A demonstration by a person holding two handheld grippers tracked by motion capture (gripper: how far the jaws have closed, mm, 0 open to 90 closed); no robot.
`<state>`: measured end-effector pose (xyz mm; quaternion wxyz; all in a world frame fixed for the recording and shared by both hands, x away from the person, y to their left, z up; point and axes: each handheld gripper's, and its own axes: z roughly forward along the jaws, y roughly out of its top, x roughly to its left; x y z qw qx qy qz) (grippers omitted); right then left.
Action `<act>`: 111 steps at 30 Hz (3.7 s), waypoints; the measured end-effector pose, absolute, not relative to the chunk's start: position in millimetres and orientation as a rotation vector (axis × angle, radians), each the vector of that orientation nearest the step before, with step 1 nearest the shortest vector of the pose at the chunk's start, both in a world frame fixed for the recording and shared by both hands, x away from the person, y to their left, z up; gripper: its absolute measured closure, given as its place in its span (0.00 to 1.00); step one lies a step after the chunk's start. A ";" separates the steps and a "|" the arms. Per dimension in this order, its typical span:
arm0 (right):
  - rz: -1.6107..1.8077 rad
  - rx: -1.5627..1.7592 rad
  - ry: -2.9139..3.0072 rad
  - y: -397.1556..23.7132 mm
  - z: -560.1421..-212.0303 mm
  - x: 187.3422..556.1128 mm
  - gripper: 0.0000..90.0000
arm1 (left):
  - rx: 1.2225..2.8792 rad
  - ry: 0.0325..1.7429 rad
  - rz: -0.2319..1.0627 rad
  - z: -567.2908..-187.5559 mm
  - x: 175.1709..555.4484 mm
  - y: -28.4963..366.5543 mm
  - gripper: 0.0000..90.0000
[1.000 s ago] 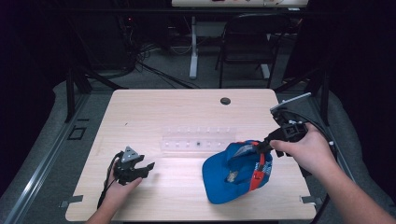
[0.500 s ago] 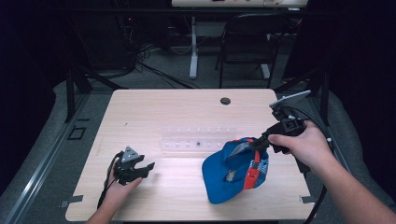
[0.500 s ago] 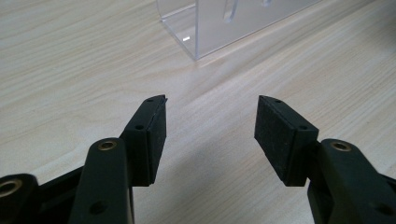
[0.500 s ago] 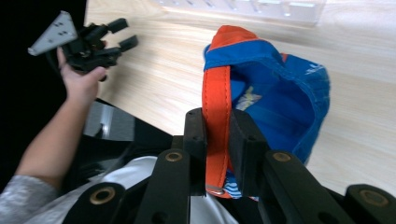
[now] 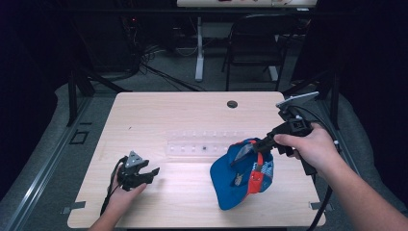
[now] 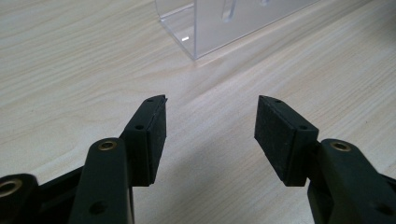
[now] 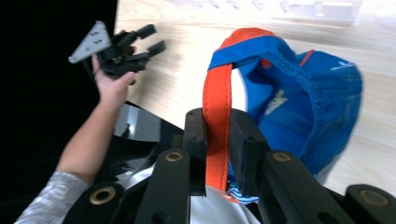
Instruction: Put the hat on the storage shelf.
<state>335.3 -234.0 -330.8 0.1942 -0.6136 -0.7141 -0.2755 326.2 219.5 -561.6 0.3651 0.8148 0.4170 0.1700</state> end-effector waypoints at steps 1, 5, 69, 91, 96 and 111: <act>-0.789 -1.710 -1.991 -233.5 -329.4 335.4 0.87 | 2.096 1.073 0.435 -561.6 326.1 219.5 0.49; -0.818 -1.696 -1.980 -230.9 -323.1 335.8 0.87 | 2.096 1.068 0.436 -561.7 325.9 218.9 0.49; -1.088 -1.756 -1.894 -197.7 -277.2 390.6 0.87 | 2.096 0.976 0.438 -555.7 316.3 200.5 0.49; -1.104 -1.751 -1.886 -185.4 -279.6 402.1 0.87 | 2.043 0.655 0.379 -516.5 286.3 81.1 0.58; -1.116 -1.741 -1.892 -182.0 -282.5 401.8 0.87 | 2.048 0.634 0.385 -514.4 286.6 65.5 0.60; -1.099 -1.720 -1.901 -178.8 -286.4 400.7 0.87 | 2.054 0.605 0.464 -514.3 287.4 61.3 0.89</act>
